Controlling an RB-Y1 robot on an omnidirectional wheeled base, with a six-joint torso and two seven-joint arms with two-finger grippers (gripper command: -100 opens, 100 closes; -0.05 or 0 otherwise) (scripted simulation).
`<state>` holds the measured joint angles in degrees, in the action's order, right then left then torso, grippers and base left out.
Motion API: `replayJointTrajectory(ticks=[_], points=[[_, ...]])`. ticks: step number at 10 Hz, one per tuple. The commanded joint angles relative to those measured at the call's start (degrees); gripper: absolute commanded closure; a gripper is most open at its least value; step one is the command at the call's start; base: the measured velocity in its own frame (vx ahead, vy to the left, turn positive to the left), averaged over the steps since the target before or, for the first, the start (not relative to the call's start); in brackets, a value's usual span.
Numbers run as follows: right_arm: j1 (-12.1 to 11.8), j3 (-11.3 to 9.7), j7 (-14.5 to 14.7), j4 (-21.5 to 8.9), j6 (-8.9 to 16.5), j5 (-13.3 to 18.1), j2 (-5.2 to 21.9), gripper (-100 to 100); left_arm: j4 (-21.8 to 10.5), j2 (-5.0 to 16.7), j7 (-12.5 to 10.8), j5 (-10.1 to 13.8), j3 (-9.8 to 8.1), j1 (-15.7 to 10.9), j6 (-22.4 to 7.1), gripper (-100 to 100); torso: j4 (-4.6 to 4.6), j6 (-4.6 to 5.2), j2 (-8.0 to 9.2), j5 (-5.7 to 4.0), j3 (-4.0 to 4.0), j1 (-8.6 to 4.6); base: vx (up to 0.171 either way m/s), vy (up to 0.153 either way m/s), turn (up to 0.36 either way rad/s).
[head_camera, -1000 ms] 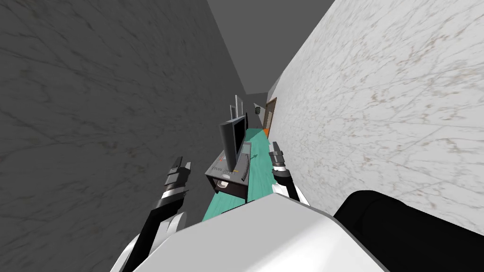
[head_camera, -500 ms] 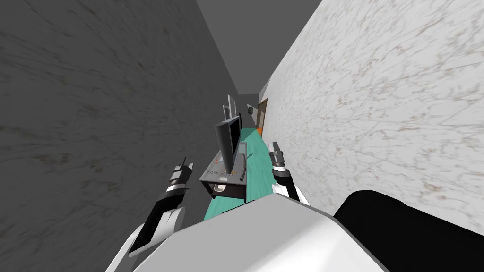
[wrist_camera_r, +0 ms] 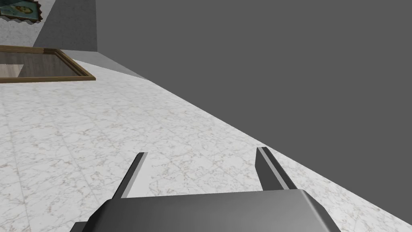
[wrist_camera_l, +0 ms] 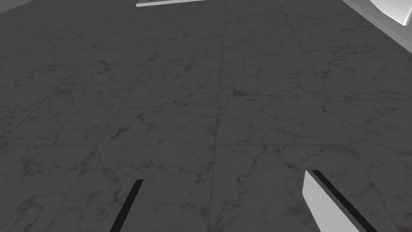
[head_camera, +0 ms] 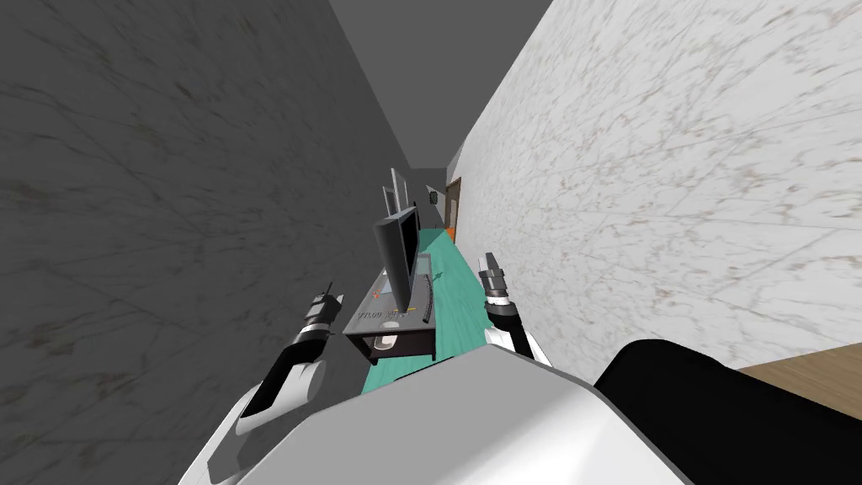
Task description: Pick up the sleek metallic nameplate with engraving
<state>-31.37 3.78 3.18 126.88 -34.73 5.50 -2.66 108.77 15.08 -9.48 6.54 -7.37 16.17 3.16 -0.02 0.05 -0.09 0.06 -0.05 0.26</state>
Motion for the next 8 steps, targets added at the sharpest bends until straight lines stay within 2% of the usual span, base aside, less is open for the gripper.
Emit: replayJointTrajectory(ticks=[1,2,3,4,5,6,7,8], points=[[0.00,0.00,0.00,0.00,0.00,0.00,0.00,0,-0.94,0.19,-0.67,0.41,-0.16,-0.03,-2.24,-100,0.00,0.00,0.00,0.00,0.00,0.00,-0.001,0.078,-0.119],[-0.02,0.02,0.00,0.00,0.00,0.00,0.00,0,-3.60,1.38,-1.85,1.46,-0.84,-1.67,-4.21,-100,0.00,-0.11,0.00,0.01,0.00,0.02,0.007,0.063,-0.196],[-0.01,0.01,0.00,0.00,0.00,0.00,0.00,0,-3.92,1.38,-1.85,1.46,-0.84,-1.67,-4.62,-100,-0.01,-0.05,-0.03,0.01,-0.01,0.01,-0.001,0.050,-0.147],[-0.02,0.01,0.00,0.00,0.00,0.00,0.00,0,-6.46,2.52,-3.01,2.54,-1.53,-3.31,-6.41,-100,0.00,-0.09,-0.01,-0.01,-0.01,-0.07,-0.013,0.047,-0.268],[-0.01,0.00,0.00,0.00,0.00,0.00,0.00,0,-7.08,2.52,-3.01,2.54,-1.53,-3.31,-7.07,-100,0.00,-0.04,0.01,-0.01,0.00,-0.08,-0.013,0.044,-0.157],[-0.02,0.01,0.00,0.00,0.00,0.00,0.00,0,-9.62,3.60,-4.16,3.63,-2.23,-4.93,-9.11,-100,0.00,-0.09,0.01,-0.01,0.01,-0.10,-0.009,0.045,-0.312],[-0.01,0.00,0.00,0.00,0.00,0.00,0.00,0,-10.41,3.60,-4.16,3.63,-2.23,-4.93,-9.57,-100,0.00,-0.04,0.01,-0.02,0.01,-0.10,-0.006,0.049,-0.162],[-0.02,0.01,0.00,0.00,0.00,0.00,0.00,0,-11.91,4.63,-5.29,4.74,-2.92,-6.52,-12.05,-100,0.00,-0.10,-0.01,-0.01,0.00,-0.08,-0.018,0.060,-0.253]])
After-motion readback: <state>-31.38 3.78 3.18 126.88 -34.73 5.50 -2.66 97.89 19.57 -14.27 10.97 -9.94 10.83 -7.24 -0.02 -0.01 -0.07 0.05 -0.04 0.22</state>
